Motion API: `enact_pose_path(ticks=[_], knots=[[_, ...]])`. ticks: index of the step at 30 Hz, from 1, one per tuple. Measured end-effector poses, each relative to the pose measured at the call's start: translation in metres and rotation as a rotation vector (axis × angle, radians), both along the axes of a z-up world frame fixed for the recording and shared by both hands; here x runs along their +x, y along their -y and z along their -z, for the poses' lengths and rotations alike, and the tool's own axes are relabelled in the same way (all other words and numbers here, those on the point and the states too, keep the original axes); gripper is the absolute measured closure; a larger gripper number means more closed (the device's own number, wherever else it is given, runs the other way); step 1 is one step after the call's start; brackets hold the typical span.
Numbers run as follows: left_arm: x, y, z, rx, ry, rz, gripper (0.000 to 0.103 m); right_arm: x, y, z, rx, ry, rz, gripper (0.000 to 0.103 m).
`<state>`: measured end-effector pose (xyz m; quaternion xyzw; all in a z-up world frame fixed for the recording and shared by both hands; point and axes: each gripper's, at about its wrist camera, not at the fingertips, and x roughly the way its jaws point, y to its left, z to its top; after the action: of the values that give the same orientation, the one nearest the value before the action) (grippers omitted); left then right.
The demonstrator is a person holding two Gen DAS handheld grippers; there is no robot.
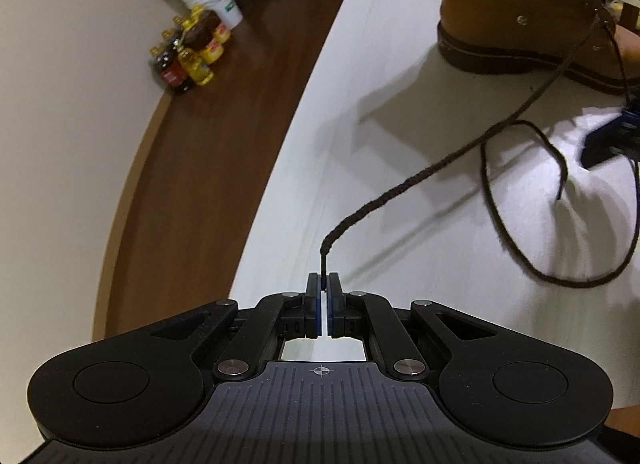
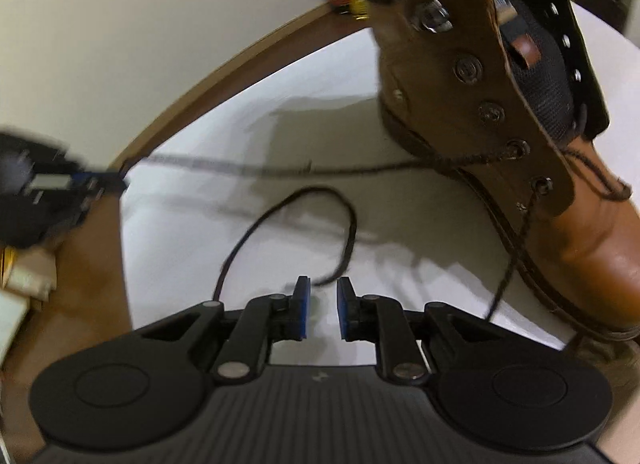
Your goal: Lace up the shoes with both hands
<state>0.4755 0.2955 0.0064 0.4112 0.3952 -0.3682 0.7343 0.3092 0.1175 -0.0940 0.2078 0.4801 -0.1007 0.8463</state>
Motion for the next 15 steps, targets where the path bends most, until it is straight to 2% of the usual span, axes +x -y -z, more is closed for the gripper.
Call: enact_pose_path(ticks=[3,7,8,10,13,15], knots=[[0.004,-0.002,0.004,-0.008,-0.01,-0.019,0.101,0.011,0.003,0.008,-0.048,-0.004,0.031,0.085],[0.004,-0.005,0.013,-0.01,-0.023,-0.026,0.101,0.02,0.001,0.015,-0.096,-0.008,0.019,0.086],[0.004,-0.006,0.014,-0.009,-0.024,-0.023,0.101,0.021,0.0,0.014,-0.109,-0.008,0.008,0.09],[0.004,-0.007,0.016,-0.006,-0.035,-0.016,0.101,0.023,-0.003,0.014,-0.125,-0.006,-0.023,0.099],[0.013,-0.004,0.022,-0.008,-0.057,-0.006,0.097,0.019,-0.007,0.009,-0.126,-0.004,-0.098,0.1],[0.01,-0.006,0.019,-0.011,-0.1,0.018,0.095,0.012,-0.01,0.0,-0.131,0.005,-0.165,0.1]])
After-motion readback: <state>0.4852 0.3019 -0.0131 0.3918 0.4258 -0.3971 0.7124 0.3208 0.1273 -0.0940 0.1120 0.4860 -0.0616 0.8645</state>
